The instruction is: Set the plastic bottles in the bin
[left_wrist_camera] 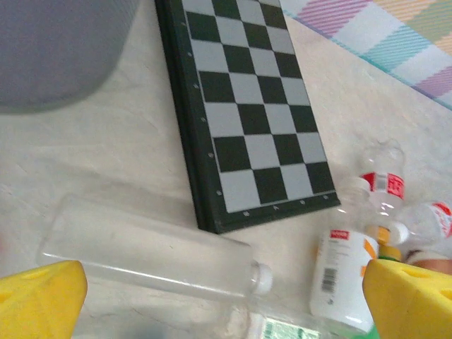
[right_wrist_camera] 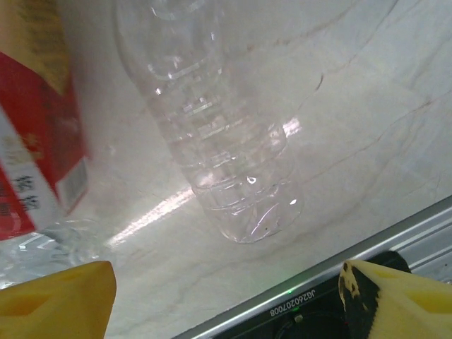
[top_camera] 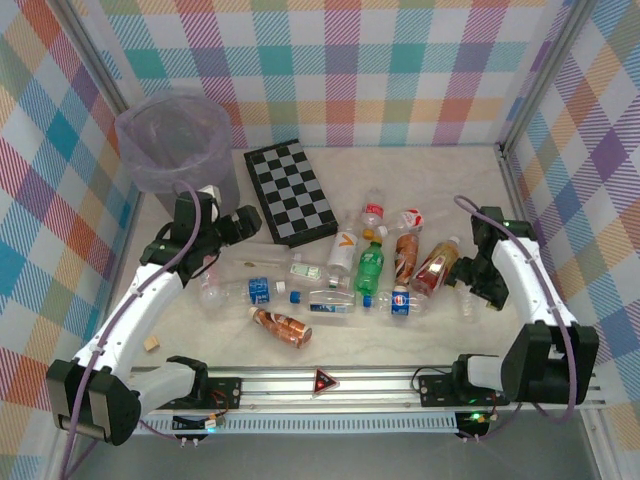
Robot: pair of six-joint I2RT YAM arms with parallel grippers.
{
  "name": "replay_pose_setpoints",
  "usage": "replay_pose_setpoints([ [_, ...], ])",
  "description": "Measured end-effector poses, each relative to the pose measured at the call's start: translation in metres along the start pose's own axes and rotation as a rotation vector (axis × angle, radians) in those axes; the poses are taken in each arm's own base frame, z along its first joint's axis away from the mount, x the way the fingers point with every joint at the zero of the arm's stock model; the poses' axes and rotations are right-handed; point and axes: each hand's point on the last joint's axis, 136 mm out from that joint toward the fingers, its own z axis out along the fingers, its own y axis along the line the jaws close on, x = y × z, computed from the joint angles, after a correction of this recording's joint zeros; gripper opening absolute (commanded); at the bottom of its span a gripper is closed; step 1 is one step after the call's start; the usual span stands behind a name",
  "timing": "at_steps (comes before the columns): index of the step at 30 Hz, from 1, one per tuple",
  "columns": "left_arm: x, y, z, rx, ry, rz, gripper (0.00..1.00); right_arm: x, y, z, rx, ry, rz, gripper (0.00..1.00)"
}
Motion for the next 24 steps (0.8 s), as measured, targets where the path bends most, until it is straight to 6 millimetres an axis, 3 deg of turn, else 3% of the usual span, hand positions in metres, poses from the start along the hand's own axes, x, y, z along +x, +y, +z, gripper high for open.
replay_pose_setpoints([
  [13, 0.004, -0.003, -0.002, 0.014, 0.024, -0.043, 1.0, 0.0, 0.009, 0.061, -0.019, 0.13, 0.038, 0.76],
  [15, 0.004, -0.003, -0.002, 0.012, 0.026, -0.052, 1.0, -0.001, 0.011, 0.067, -0.026, 0.133, 0.039, 0.7],
  [19, 0.005, -0.004, -0.002, 0.018, 0.03, -0.069, 1.0, -0.003, 0.016, 0.074, -0.046, 0.127, 0.04, 0.6],
  [24, 0.005, -0.005, -0.002, 0.024, 0.034, -0.102, 1.0, -0.007, 0.018, 0.065, -0.077, 0.084, 0.038, 0.51],
])
